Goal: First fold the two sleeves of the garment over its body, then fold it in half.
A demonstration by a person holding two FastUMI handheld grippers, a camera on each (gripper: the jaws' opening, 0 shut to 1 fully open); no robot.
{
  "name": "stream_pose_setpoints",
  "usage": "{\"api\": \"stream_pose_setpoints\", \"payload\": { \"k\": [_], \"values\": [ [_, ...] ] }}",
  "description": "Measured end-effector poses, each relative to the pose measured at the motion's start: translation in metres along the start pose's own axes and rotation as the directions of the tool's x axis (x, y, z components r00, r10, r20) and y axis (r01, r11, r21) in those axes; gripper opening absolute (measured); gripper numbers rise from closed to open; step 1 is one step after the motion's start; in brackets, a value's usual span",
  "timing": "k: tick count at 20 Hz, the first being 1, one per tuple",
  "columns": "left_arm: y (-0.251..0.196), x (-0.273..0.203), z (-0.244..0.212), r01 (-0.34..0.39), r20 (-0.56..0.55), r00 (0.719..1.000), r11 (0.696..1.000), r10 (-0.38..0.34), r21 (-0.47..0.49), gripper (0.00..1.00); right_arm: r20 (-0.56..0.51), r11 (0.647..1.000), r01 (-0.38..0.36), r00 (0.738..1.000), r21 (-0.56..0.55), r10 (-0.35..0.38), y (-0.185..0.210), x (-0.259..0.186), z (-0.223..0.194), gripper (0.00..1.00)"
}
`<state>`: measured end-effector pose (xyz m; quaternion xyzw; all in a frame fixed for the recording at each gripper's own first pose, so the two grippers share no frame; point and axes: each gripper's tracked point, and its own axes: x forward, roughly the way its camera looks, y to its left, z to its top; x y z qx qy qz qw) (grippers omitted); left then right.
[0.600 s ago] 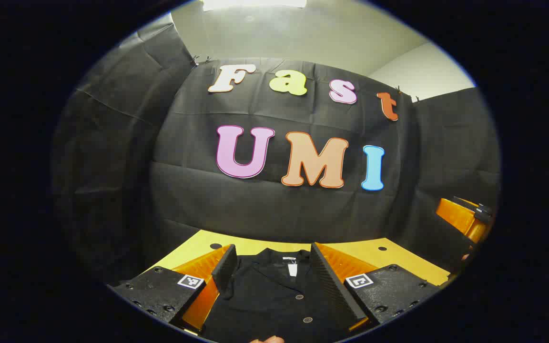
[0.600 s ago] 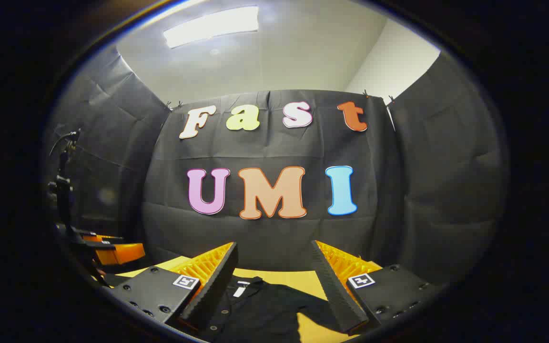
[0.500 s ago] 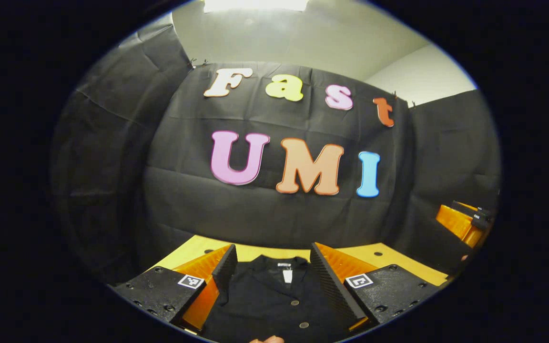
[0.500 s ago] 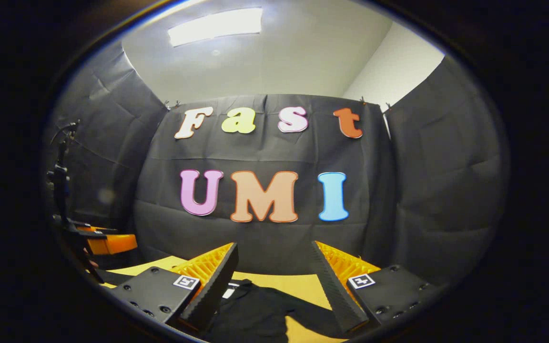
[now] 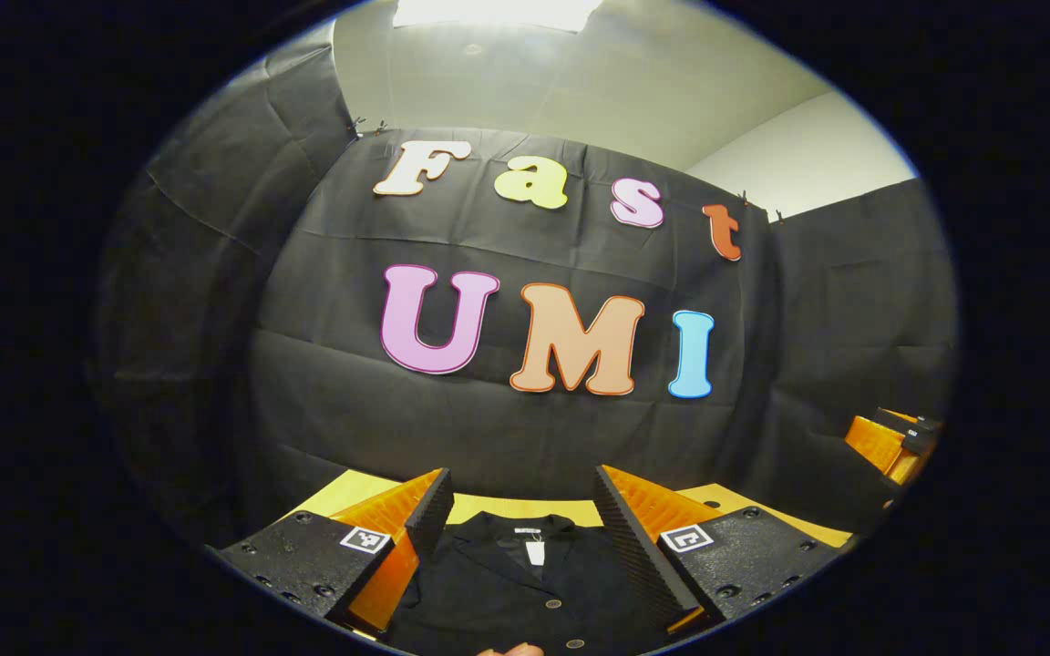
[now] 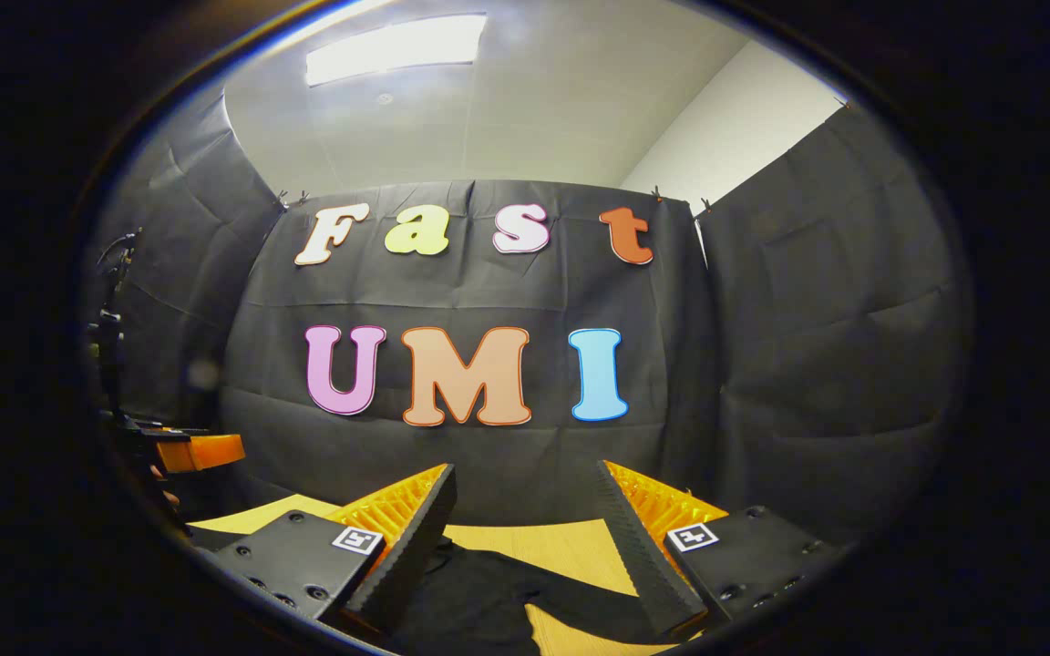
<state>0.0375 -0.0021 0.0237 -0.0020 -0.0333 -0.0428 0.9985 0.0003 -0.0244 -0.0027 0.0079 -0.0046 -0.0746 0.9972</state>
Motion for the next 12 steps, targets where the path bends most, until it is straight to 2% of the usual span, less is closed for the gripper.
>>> {"api": "stream_pose_setpoints", "payload": {
  "k": [8,12],
  "values": [
    [0.015,0.002,0.02,0.059,0.033,0.998,0.996,-0.061,0.067,0.92,0.023,0.998,0.067,0.997,0.006,-0.067,0.012,-0.004,0.005,0.97],
    [0.03,-0.005,0.028,0.061,0.053,0.996,0.995,-0.065,0.082,0.92,0.044,0.996,0.093,0.995,-0.002,-0.093,0.017,-0.006,0.012,0.97]
  ]
}}
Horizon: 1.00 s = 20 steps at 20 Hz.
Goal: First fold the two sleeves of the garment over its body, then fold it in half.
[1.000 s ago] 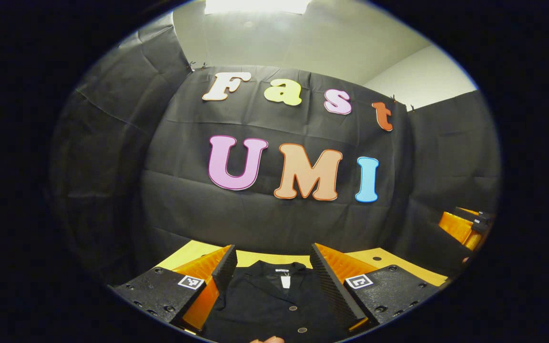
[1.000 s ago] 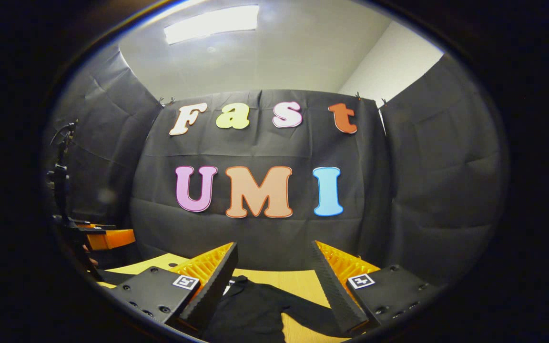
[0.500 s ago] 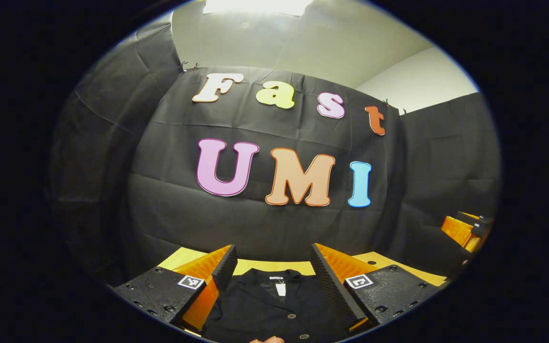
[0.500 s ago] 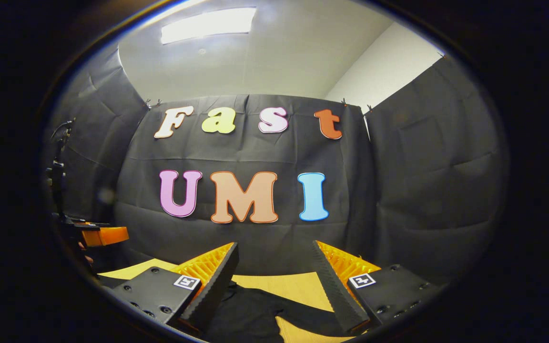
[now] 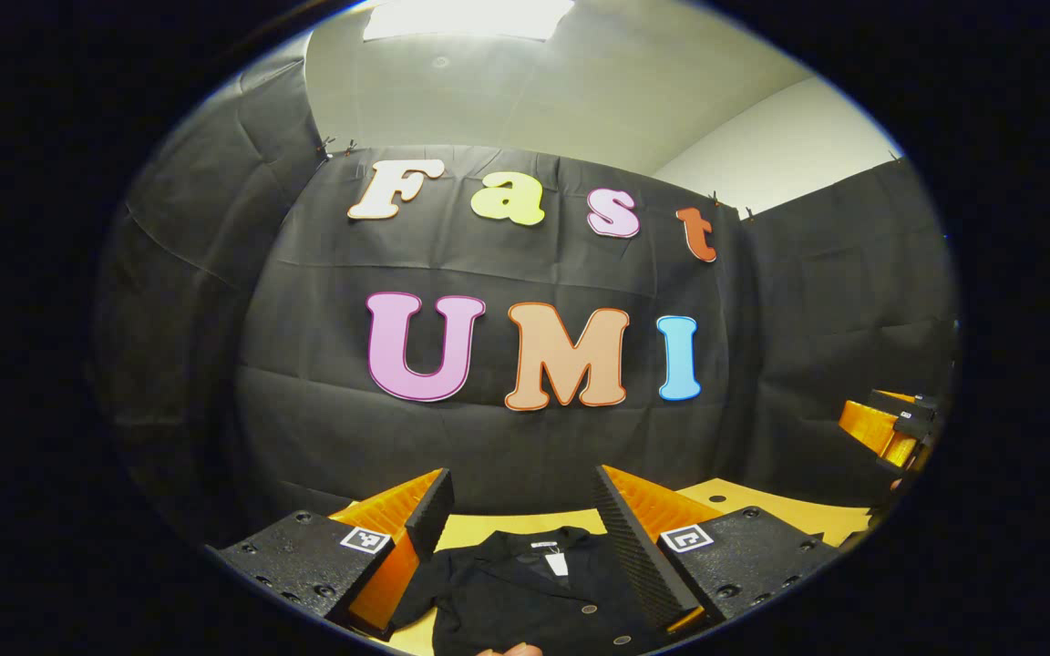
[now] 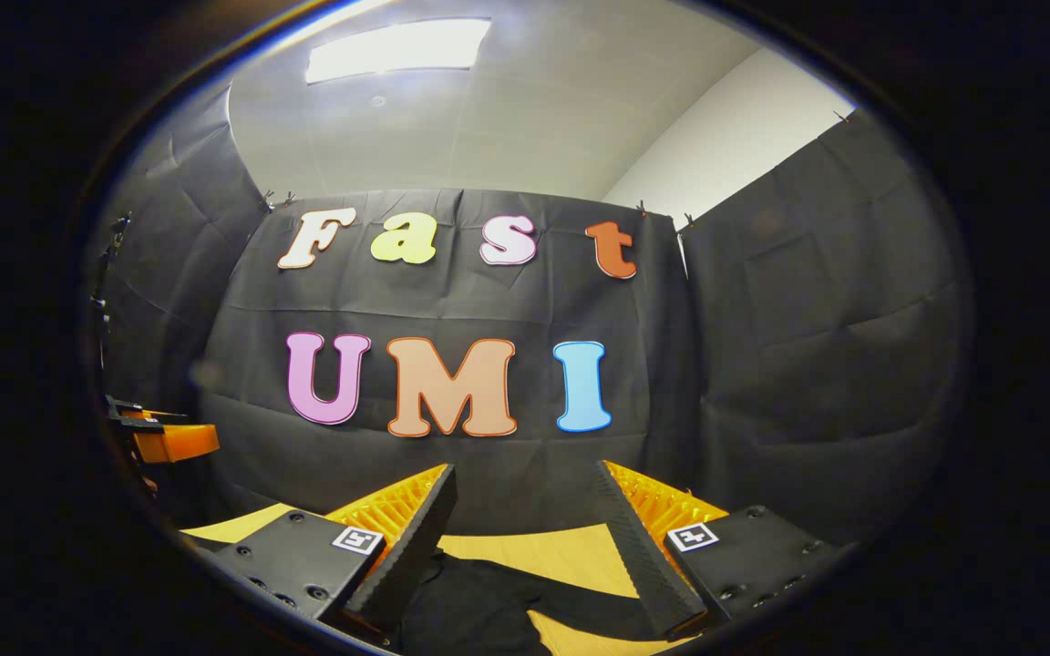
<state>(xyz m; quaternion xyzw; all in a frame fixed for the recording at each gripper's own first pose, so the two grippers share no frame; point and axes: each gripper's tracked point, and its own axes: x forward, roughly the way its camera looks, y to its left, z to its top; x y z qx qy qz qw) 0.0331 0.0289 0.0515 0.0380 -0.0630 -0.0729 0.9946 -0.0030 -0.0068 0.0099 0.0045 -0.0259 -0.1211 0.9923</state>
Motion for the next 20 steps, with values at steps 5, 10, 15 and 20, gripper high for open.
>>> {"api": "stream_pose_setpoints", "payload": {
  "k": [5,10,15,20],
  "values": [
    [0.016,-0.012,-0.006,-0.009,-0.013,1.0,1.0,0.009,-0.004,0.92,0.017,1.0,0.009,1.0,-0.006,-0.009,0.009,-0.006,0.005,0.97],
    [0.025,-0.023,-0.011,-0.009,-0.029,1.0,1.0,0.009,-0.015,0.92,0.009,1.0,0.02,1.0,-0.019,-0.02,0.016,-0.017,0.0,0.97],
    [0.033,-0.032,-0.008,-0.016,-0.024,1.0,1.0,0.016,-0.019,0.92,0.013,1.0,0.014,1.0,-0.023,-0.014,0.021,-0.026,0.001,0.97],
    [0.043,-0.044,-0.003,-0.045,-0.013,0.999,0.999,0.045,-0.02,0.92,0.013,0.999,-0.023,1.0,-0.036,0.024,0.034,-0.028,0.002,0.97]
  ]
}}
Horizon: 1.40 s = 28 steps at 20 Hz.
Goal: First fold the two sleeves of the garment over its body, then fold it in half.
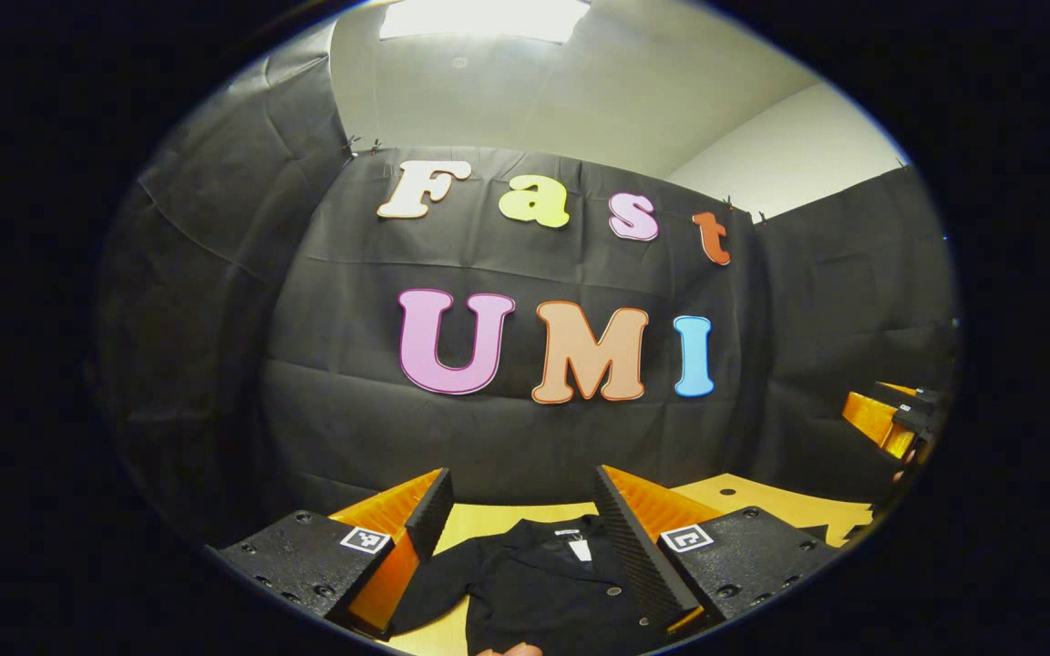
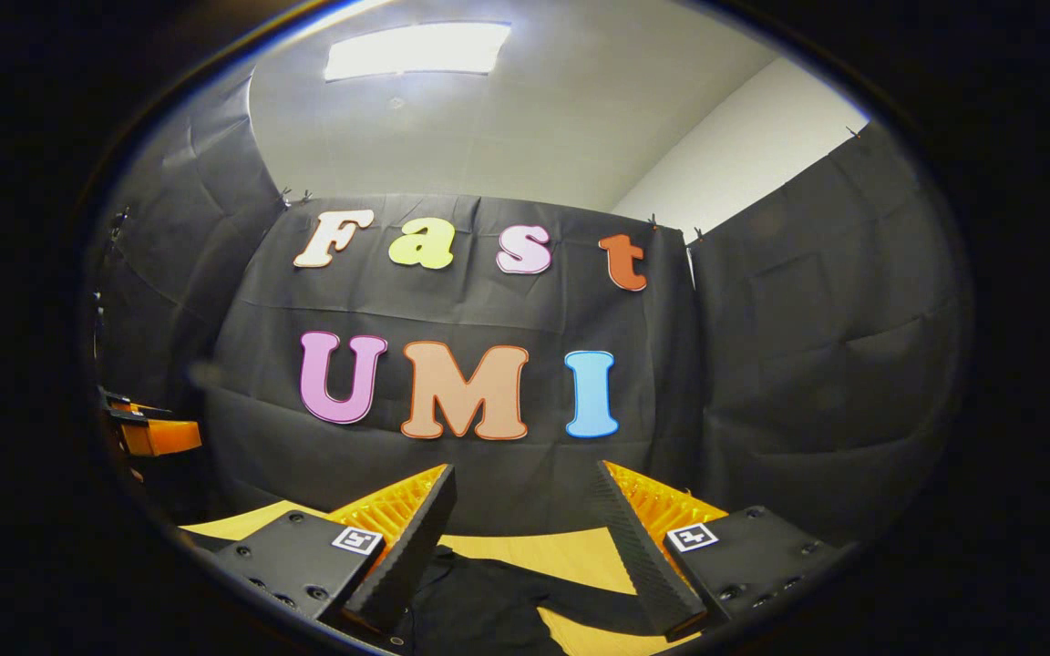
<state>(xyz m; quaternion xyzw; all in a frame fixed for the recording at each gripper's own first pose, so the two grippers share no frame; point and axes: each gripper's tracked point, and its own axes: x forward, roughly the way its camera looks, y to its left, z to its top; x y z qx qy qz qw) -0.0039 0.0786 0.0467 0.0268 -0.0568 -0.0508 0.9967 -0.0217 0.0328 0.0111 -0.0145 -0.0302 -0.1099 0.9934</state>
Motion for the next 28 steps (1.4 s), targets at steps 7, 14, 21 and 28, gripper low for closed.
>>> {"api": "stream_pose_setpoints", "payload": {
  "k": [7,14,21,28],
  "values": [
    [0.006,-0.008,0.005,-0.041,0.007,0.999,0.999,0.041,-0.015,0.92,-0.006,1.0,0.003,1.0,-0.003,-0.003,-0.016,0.004,0.003,0.96],
    [-0.009,0.003,0.012,-0.086,0.014,0.996,0.996,0.086,-0.001,0.92,-0.045,1.0,0.001,0.999,-0.021,-0.002,-0.057,0.026,-0.012,0.96],
    [-0.028,0.02,0.008,-0.12,0.017,0.993,0.993,0.12,-0.013,0.92,-0.09,0.998,-0.026,0.996,-0.054,0.021,-0.097,0.054,-0.024,0.97],
    [-0.035,0.027,0.011,-0.138,0.022,0.99,0.99,0.137,0.017,0.92,-0.24,0.998,0.013,0.97,-0.067,-0.029,-0.156,0.074,-0.087,0.97]
  ]
}}
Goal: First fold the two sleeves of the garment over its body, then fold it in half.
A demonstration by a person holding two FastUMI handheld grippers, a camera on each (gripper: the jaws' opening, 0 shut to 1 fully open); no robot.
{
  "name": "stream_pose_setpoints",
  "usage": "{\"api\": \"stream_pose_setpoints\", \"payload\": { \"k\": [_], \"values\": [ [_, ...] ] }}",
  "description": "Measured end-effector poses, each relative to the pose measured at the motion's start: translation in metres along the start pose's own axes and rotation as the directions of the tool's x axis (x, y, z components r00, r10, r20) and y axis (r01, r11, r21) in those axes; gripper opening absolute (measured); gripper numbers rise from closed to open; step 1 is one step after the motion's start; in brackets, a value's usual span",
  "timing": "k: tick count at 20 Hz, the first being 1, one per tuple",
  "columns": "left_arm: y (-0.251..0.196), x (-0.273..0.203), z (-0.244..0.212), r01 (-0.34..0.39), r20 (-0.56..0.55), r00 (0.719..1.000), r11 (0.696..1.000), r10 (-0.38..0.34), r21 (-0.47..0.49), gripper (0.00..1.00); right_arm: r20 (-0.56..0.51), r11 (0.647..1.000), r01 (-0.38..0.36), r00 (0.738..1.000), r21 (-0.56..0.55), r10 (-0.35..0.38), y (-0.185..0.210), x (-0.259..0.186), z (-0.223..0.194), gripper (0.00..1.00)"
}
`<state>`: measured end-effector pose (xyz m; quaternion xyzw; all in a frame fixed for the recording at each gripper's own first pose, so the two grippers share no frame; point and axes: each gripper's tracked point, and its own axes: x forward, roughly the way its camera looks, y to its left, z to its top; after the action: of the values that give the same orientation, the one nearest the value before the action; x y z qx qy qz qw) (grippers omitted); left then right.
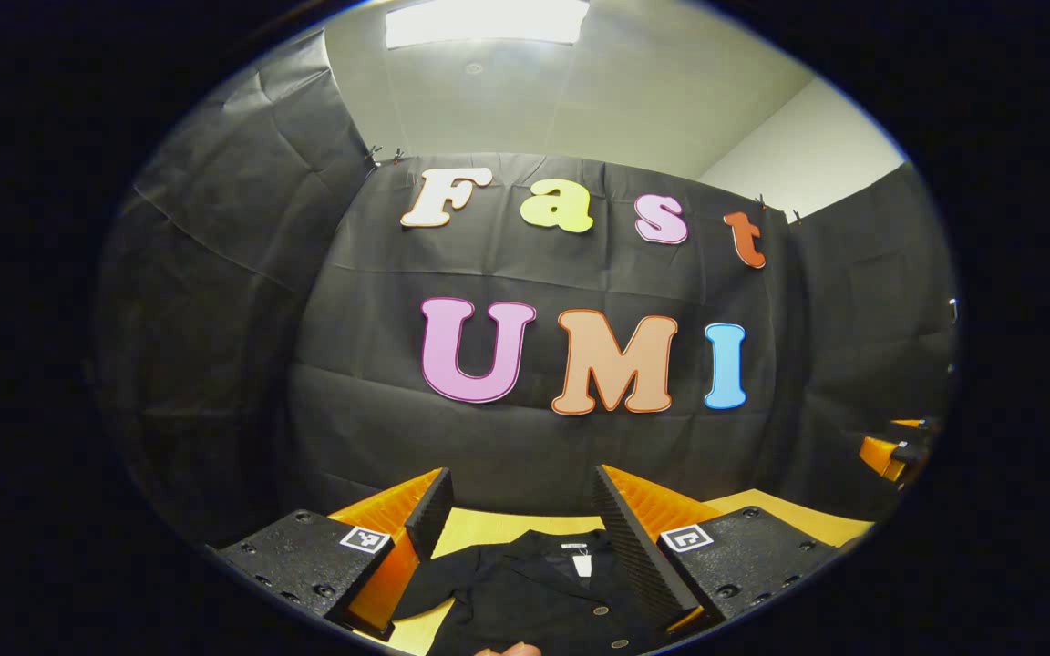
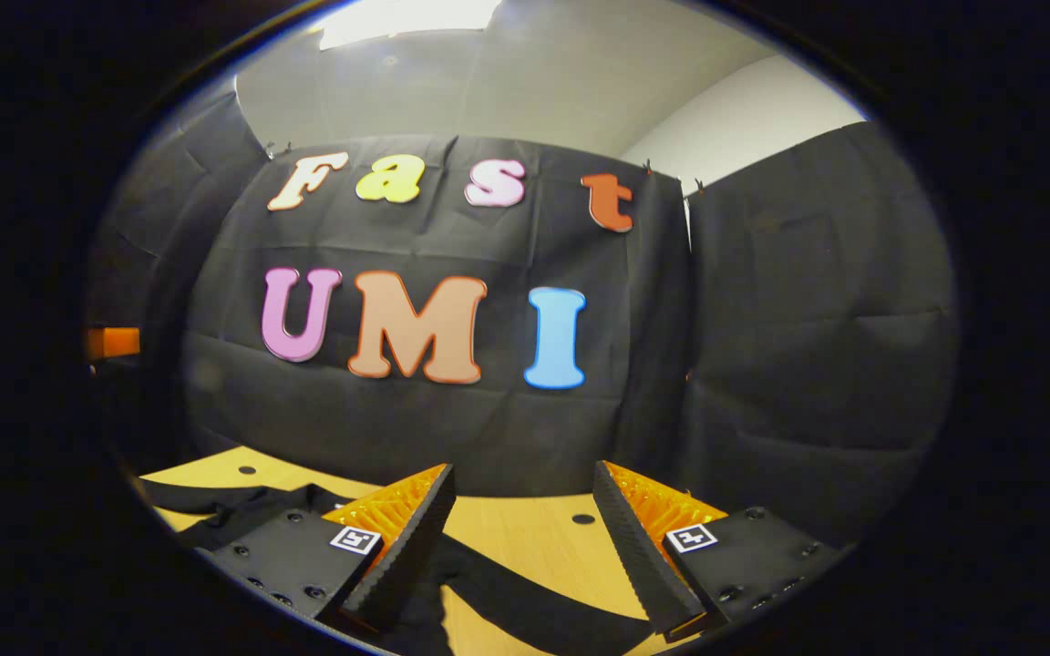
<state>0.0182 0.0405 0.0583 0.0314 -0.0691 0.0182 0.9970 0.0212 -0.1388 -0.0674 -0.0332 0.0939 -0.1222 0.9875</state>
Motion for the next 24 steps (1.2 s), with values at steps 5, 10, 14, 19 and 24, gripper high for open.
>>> {"api": "stream_pose_setpoints", "payload": {
  "k": [5,10,14,19,24],
  "values": [
    [0.001,0.0,-0.002,-0.026,-0.012,1.0,0.999,0.026,0.024,0.92,-0.235,0.999,0.011,0.972,-0.042,-0.021,-0.045,0.014,-0.084,0.98],
    [-0.002,0.003,-0.002,-0.05,-0.017,0.999,0.998,0.051,0.038,0.92,-0.267,1.0,0.017,0.964,0.009,-0.014,-0.052,0.014,-0.096,0.98],
    [-0.014,0.009,-0.005,-0.028,-0.033,0.999,0.998,0.03,0.049,0.92,-0.177,0.999,-0.037,0.984,-0.021,0.033,-0.029,0.016,-0.07,0.98],
    [-0.031,0.023,-0.009,0.025,-0.058,0.998,0.997,-0.02,0.072,0.92,-0.097,0.998,-0.055,0.994,0.005,0.055,-0.017,0.013,-0.043,0.98],
    [-0.054,0.037,-0.01,0.079,-0.058,0.996,0.994,-0.074,0.077,0.92,-0.174,1.0,0.003,0.985,-0.019,-0.006,-0.049,0.015,-0.083,0.98]
  ]
}}
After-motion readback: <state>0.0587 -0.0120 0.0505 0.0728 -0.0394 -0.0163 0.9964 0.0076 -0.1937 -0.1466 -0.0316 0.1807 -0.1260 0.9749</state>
